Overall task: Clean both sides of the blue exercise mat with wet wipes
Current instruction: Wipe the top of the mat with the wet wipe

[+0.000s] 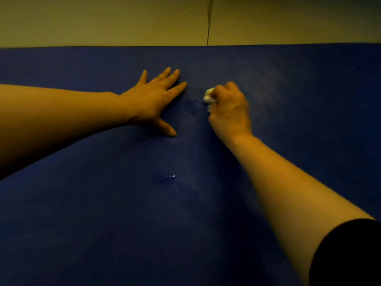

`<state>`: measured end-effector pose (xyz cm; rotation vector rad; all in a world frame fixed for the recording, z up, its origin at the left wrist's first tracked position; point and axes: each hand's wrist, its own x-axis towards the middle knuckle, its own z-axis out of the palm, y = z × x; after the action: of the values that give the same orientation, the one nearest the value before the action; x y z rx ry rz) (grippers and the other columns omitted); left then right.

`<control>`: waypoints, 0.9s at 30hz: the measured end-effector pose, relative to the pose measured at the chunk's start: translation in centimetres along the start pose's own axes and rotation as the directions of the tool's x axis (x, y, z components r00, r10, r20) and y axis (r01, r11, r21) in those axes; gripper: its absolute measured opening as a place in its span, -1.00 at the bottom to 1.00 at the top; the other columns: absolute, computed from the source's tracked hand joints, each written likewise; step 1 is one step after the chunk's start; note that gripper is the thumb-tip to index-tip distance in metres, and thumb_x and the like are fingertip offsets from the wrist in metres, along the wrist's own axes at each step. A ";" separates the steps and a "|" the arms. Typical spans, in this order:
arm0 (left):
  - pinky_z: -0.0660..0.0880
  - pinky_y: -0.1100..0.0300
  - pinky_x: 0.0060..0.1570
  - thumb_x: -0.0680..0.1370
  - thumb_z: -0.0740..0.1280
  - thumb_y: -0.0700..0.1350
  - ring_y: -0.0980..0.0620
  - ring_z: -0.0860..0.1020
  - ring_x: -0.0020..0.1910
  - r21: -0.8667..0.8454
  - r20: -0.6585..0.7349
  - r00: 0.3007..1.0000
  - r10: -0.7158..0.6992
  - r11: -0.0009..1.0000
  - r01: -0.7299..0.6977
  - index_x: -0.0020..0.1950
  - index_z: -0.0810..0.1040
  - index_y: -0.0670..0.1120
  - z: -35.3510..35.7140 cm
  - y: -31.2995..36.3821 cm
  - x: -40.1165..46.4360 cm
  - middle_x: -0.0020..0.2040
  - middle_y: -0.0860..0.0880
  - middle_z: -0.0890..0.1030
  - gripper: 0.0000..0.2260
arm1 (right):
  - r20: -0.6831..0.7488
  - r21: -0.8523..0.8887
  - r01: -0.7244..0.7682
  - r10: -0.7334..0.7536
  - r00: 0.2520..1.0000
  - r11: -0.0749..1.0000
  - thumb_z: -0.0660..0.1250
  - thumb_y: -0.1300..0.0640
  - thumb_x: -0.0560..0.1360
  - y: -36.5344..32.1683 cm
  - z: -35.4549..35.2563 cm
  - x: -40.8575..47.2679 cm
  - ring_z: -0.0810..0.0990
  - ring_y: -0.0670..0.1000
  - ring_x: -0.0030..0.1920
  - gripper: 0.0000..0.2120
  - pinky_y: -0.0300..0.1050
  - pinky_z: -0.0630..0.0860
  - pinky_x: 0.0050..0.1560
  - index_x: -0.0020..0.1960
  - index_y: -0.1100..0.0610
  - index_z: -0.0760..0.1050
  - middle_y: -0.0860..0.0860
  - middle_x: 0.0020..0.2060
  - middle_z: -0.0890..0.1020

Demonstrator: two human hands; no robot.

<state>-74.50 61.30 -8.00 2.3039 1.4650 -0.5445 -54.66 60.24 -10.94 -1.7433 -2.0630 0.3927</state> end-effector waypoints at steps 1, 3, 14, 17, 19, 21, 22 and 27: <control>-0.18 -0.31 0.43 0.32 0.42 0.32 -0.06 -0.28 0.54 -0.023 0.020 1.000 -0.006 1.000 0.006 0.57 -0.27 0.01 0.0 0.0 0.0 0.57 -0.06 -0.31 0.11 | -0.031 -0.033 -0.071 0.070 0.997 0.997 0.28 0.28 0.48 1.3 -0.8 0.7 0.54 0.17 0.00 -0.85 -0.20 0.36 -0.12 0.03 0.22 0.54 0.16 0.09 0.50; -0.15 -0.34 0.43 0.32 0.43 0.31 -0.06 -0.27 0.54 -0.059 0.032 0.999 -0.009 0.998 0.010 0.57 -0.27 0.02 0.1 -0.1 0.1 0.57 -0.05 -0.31 0.11 | -0.138 -0.055 -0.251 0.242 0.960 0.966 0.26 0.25 0.51 3.3 -2.4 1.9 0.52 0.18 0.03 -0.86 -0.17 0.38 -0.07 0.05 0.23 0.52 0.16 0.13 0.47; -0.16 -0.34 0.42 0.28 0.44 0.31 -0.03 -0.25 0.55 -0.108 0.000 1.000 0.005 0.994 -0.005 0.57 -0.24 0.06 0.3 -0.4 0.1 0.57 -0.03 -0.28 0.12 | 0.015 -0.016 -0.020 0.020 1.000 1.000 0.25 0.26 0.51 -0.9 0.6 2.9 0.53 0.17 0.00 -0.87 -0.11 0.45 -0.08 0.03 0.23 0.53 0.17 0.08 0.50; -0.15 -0.43 0.36 0.27 0.42 0.35 -0.01 -0.23 0.55 -0.039 0.003 1.000 -0.023 0.999 0.023 0.57 -0.24 0.08 0.2 -0.3 0.1 0.57 0.01 -0.28 0.12 | -0.090 -0.015 -0.218 0.216 0.972 0.976 0.25 0.25 0.52 2.0 -1.5 4.8 0.52 0.15 0.08 -0.85 -0.19 0.38 -0.02 0.06 0.23 0.53 0.16 0.14 0.49; -0.14 -0.46 0.35 0.26 0.42 0.36 0.00 -0.22 0.55 -0.044 -0.001 1.000 -0.030 0.999 0.030 0.57 -0.23 0.09 0.2 -0.1 0.1 0.58 0.02 -0.26 0.12 | -0.136 -0.033 -0.310 0.303 0.943 0.950 0.25 0.23 0.53 2.0 -1.4 5.2 0.52 0.14 0.09 -0.84 -0.18 0.39 0.01 0.08 0.23 0.52 0.16 0.15 0.48; -0.11 -0.45 0.38 0.24 0.45 0.35 0.01 -0.21 0.56 -0.079 -0.024 0.999 -0.026 0.997 0.024 0.57 -0.21 0.09 0.4 -0.3 0.2 0.58 0.02 -0.25 0.14 | -0.127 -0.022 -0.276 0.271 0.954 0.961 0.22 0.21 0.55 0.0 -0.2 5.2 0.52 0.14 0.08 -0.82 -0.19 0.38 -0.01 0.09 0.24 0.51 0.16 0.15 0.48; -0.10 -0.44 0.39 0.23 0.45 0.35 0.01 -0.21 0.56 -0.087 -0.032 0.999 -0.026 0.996 0.023 0.57 -0.20 0.10 0.4 -0.4 0.2 0.58 0.02 -0.24 0.14 | -0.099 -0.003 -0.212 0.210 0.973 0.977 0.21 0.20 0.56 -1.4 0.7 5.1 0.52 0.14 0.07 -0.82 -0.18 0.38 -0.02 0.09 0.24 0.51 0.16 0.14 0.49; -0.11 -0.35 0.41 0.23 0.37 0.42 0.03 -0.12 0.56 -0.042 -0.068 0.998 -0.004 0.999 0.001 0.58 -0.14 0.11 0.1 -0.9 0.2 0.59 0.06 -0.17 0.09 | 0.012 0.038 0.023 -0.024 1.000 0.999 0.29 0.23 0.50 -2.5 1.7 5.8 0.54 0.14 0.03 -0.85 -0.18 0.45 -0.04 0.03 0.23 0.57 0.15 0.07 0.52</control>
<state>-75.29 61.76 -8.30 2.3093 1.4954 -0.4356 -58.47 65.53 -10.56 -1.6972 -2.0693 0.4330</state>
